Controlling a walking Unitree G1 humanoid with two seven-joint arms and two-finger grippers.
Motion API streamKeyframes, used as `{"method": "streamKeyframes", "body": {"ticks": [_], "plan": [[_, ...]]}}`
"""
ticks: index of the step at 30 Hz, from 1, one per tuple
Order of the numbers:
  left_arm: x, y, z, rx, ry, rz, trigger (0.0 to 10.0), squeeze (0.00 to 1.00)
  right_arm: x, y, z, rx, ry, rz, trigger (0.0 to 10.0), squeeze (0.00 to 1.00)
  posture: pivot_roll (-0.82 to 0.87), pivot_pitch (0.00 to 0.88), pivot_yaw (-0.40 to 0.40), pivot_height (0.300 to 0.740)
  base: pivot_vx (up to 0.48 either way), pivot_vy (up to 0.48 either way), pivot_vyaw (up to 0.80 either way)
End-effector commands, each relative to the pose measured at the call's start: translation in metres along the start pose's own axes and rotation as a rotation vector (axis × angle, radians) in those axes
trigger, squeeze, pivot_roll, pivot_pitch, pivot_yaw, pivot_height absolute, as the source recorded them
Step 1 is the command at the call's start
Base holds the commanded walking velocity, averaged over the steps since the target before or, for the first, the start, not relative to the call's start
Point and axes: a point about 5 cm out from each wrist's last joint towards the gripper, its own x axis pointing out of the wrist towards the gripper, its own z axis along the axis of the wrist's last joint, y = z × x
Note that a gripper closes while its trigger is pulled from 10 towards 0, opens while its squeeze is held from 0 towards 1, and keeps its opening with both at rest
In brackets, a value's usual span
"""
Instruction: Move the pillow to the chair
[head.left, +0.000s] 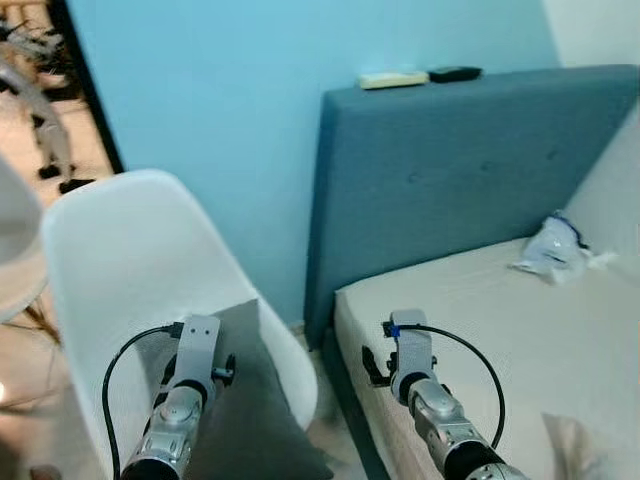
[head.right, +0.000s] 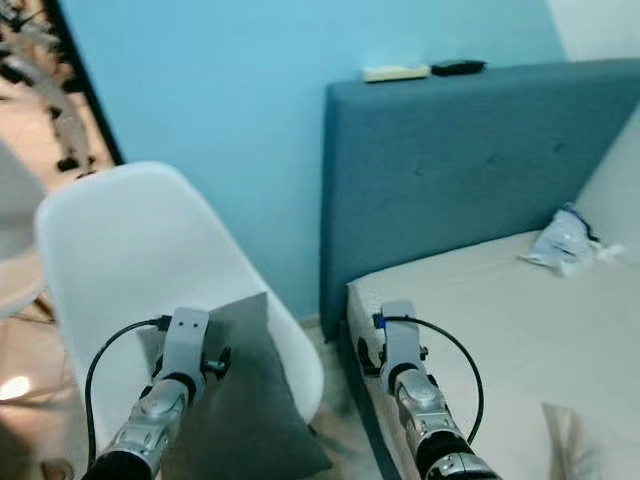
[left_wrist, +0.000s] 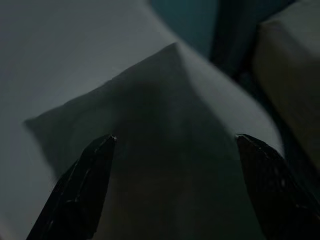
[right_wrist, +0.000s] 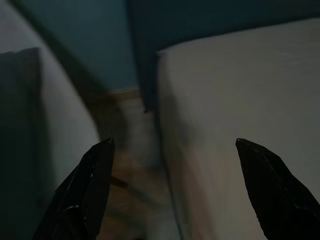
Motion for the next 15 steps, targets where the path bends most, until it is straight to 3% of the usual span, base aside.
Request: {"method": "streamKeyframes", "body": {"ticks": [1,15], "plan": [[-0.002,0.0017,-0.0069,0.005,0.026,0.001,10.0,0.0,-0.0005,0.0029,-0.0033,0.011,0.017,0.008,10.0,0.0,-0.03,0.059,-0.03,0.74,0.0,0.0,-0.8],[-0.0003,0.0036,-0.0041,0.011,0.022,0.001,10.0,0.0,0.0007,0.0057,-0.0021,0.008,0.028,0.02,10.0,0.0,-0.03,0.051,-0.03,0.74,0.0,0.0,-0.8]]}}
